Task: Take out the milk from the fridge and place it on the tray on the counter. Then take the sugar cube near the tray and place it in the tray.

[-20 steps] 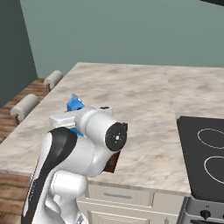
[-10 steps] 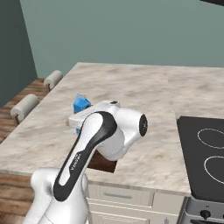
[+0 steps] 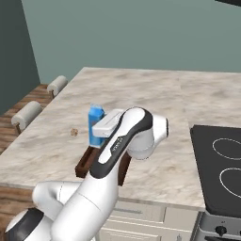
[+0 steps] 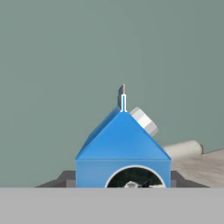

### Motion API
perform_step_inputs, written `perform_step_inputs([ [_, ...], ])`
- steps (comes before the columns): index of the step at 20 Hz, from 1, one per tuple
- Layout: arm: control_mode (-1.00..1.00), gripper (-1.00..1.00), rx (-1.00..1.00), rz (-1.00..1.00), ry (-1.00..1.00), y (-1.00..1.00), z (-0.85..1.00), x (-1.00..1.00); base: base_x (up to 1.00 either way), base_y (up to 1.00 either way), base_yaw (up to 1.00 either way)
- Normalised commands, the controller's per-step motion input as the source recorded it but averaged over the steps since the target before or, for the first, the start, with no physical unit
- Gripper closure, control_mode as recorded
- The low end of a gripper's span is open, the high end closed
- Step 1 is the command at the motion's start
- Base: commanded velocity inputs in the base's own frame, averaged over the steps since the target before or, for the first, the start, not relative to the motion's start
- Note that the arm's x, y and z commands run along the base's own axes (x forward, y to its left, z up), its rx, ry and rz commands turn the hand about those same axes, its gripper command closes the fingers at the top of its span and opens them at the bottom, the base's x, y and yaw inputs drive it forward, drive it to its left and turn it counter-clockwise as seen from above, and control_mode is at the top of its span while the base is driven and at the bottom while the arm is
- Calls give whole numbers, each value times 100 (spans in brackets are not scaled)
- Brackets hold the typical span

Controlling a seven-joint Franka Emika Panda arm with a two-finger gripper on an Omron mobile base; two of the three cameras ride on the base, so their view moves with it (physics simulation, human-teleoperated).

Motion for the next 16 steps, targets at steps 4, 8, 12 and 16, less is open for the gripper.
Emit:
perform_step_inputs([
  [4,-100,100,0,10,0,0,-17,2,0,0,0],
  [8,-100,100,0,3,-1,0,-9,2,0,0,0],
  [12,-100,100,0,0,0,4,-19,20,0,0,0],
  [16,-100,100,-2,-2,0,22,-8,21,0,0,0],
])
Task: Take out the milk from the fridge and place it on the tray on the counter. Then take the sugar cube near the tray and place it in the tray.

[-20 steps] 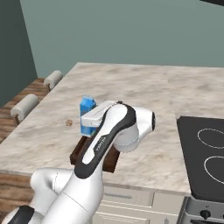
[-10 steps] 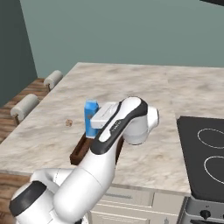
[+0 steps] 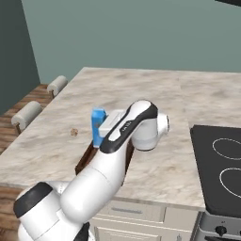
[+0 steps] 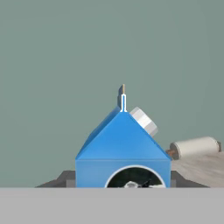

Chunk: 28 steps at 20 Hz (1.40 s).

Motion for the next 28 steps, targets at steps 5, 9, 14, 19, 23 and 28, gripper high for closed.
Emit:
perform_step_inputs([
  [5,-100,100,0,-4,-1,16,-15,20,0,0,0],
  [9,-100,100,0,0,-5,0,-23,15,0,0,0],
  [14,-100,100,0,1,-4,-8,-27,0,0,0,0],
  [19,-100,100,0,4,-4,-15,-21,0,0,0,0],
  [23,-100,100,0,4,-1,-11,-16,7,0,0,0],
  [28,-100,100,0,1,0,0,-18,13,0,0,0],
])
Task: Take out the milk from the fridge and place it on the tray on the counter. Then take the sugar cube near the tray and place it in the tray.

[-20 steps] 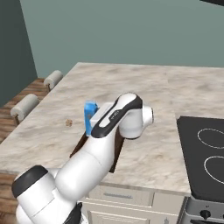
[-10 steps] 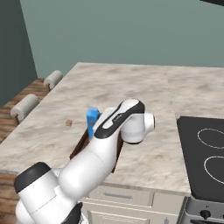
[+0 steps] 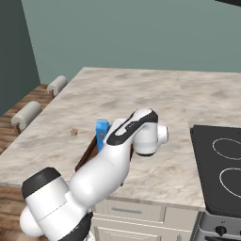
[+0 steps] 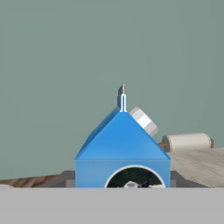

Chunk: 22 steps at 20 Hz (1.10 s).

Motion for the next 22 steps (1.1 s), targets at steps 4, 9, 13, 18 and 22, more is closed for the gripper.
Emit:
perform_step_inputs([
  [4,-100,100,0,1,0,0,-16,14,0,0,0],
  [9,-100,100,0,1,-2,-2,-17,3,0,0,0],
  [13,-100,100,0,1,-1,0,-21,7,0,0,0],
  [18,-100,100,0,0,0,0,-19,8,0,0,0],
  [22,-100,100,0,1,0,0,-16,5,0,0,0],
])
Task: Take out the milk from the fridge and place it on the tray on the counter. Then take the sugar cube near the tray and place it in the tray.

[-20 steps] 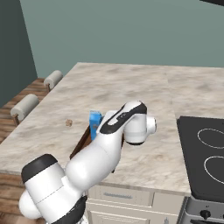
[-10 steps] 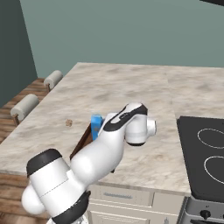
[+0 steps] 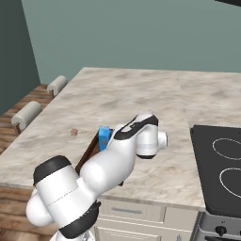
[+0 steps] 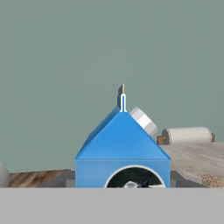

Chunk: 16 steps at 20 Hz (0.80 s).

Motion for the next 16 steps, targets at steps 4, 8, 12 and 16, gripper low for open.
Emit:
perform_step_inputs([
  [4,-100,100,0,0,-1,-1,-13,0,0,0,0],
  [8,-100,100,0,0,-1,-1,-15,2,0,0,0],
  [12,-100,100,0,0,-2,0,-18,0,0,0,0],
  [16,-100,100,0,0,-2,0,-16,0,0,0,0],
])
